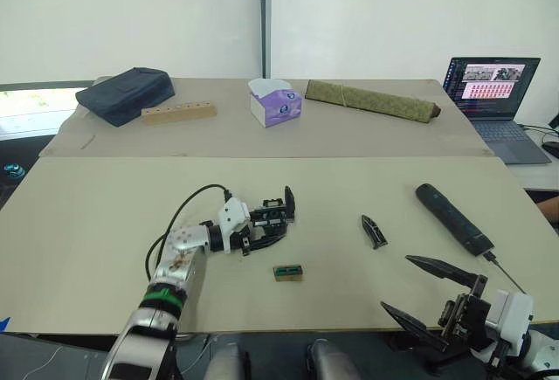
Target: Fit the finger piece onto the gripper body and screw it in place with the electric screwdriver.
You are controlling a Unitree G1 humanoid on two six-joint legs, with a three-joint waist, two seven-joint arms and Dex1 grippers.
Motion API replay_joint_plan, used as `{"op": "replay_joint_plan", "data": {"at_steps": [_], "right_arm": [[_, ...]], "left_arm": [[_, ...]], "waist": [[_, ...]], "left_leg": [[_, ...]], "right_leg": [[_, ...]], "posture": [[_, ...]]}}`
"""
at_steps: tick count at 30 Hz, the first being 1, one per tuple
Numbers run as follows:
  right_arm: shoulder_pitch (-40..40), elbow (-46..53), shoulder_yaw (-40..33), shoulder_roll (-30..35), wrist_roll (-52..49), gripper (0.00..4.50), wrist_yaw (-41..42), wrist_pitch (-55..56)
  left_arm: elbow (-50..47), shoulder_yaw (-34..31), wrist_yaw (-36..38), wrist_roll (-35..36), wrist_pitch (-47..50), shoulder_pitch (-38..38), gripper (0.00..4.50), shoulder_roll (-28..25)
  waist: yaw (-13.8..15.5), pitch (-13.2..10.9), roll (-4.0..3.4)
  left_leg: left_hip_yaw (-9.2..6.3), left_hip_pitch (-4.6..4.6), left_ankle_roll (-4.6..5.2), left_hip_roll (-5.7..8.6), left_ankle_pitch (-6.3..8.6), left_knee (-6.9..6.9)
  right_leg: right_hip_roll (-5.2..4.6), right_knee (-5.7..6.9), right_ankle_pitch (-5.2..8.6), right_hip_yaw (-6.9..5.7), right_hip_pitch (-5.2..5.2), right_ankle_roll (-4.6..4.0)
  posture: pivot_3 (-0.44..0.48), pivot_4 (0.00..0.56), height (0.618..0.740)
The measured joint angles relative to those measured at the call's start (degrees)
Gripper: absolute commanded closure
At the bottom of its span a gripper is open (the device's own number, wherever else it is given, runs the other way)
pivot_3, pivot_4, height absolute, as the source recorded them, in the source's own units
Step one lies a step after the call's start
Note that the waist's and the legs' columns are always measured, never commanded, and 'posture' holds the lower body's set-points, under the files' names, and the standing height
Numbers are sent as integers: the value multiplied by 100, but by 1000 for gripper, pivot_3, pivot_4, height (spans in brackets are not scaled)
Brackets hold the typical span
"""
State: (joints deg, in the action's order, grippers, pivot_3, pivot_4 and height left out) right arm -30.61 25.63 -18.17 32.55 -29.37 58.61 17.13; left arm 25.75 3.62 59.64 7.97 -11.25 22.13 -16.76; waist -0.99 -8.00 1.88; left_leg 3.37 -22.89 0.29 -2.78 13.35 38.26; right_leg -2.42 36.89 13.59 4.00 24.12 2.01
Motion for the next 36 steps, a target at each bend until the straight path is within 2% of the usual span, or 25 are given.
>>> {"op": "replay_joint_plan", "data": {"at_steps": [5,8,14,16,18,19,23,26,30,34,36], "right_arm": [[342,-158,122,-4,42,0,1,-1],[439,-163,155,12,52,0,18,-3],[460,-169,173,49,52,0,92,-14],[480,-170,173,57,51,0,98,-18],[505,-180,173,76,52,0,107,-19],[510,-190,173,82,51,0,109,-19],[519,-249,173,107,51,0,114,-20],[532,-261,174,114,50,0,123,-20],[568,-292,173,137,49,0,134,-20],[668,-345,186,156,52,0,136,-20],[679,-354,188,159,53,0,130,-20]], "left_arm": [[-1593,-7,-1117,-77,1215,-887,2189,147],[-2121,151,-1451,-115,1716,-1095,2189,239],[-2504,434,-1836,-248,2071,-1208,2189,237],[-2552,442,-1846,-211,2175,-1209,1108,205],[-2585,450,-1797,-135,2250,-1221,214,119],[-2586,449,-1760,-102,2257,-1221,27,73],[-2498,435,-1450,30,2157,-1201,27,-243],[-2134,422,-918,198,1923,-1008,27,-574],[-963,366,207,420,1300,-339,27,-1071],[686,373,1375,486,330,542,27,-1064],[1410,383,1679,449,26,999,27,-928]], "waist": [[37,2,-4],[77,2,-4],[111,2,-4],[110,3,-5],[107,3,-5],[101,3,-6],[56,8,-14],[29,12,-20],[18,14,-23],[37,14,-21],[76,12,-18]], "left_leg": [[4,4,0,5,0,1],[5,1,0,7,0,1],[5,2,0,9,0,1],[5,4,0,8,0,1],[5,4,0,8,0,0],[5,5,0,7,0,0],[5,8,0,5,0,-1],[6,12,0,5,0,-2],[7,17,0,5,0,-2],[7,4,0,9,0,0],[4,-3,0,13,0,2]], "right_leg": [[-4,0,1,1,-5,1],[-4,-5,2,1,-4,1],[-4,-7,1,2,-6,1],[-4,-7,1,1,-6,1],[-3,-6,2,1,-6,0],[-3,-6,2,1,-6,0],[-1,-3,4,1,-6,-4],[0,0,5,0,-7,-6],[4,2,11,0,-7,-6],[3,-5,8,-1,-5,-9],[1,-9,7,-1,-4,-6]], "posture": [[0,150,740],[0,150,740],[0,150,740],[0,150,740],[0,150,740],[0,150,740],[0,150,740],[0,150,740],[0,150,740],[0,150,740],[0,150,740]]}}
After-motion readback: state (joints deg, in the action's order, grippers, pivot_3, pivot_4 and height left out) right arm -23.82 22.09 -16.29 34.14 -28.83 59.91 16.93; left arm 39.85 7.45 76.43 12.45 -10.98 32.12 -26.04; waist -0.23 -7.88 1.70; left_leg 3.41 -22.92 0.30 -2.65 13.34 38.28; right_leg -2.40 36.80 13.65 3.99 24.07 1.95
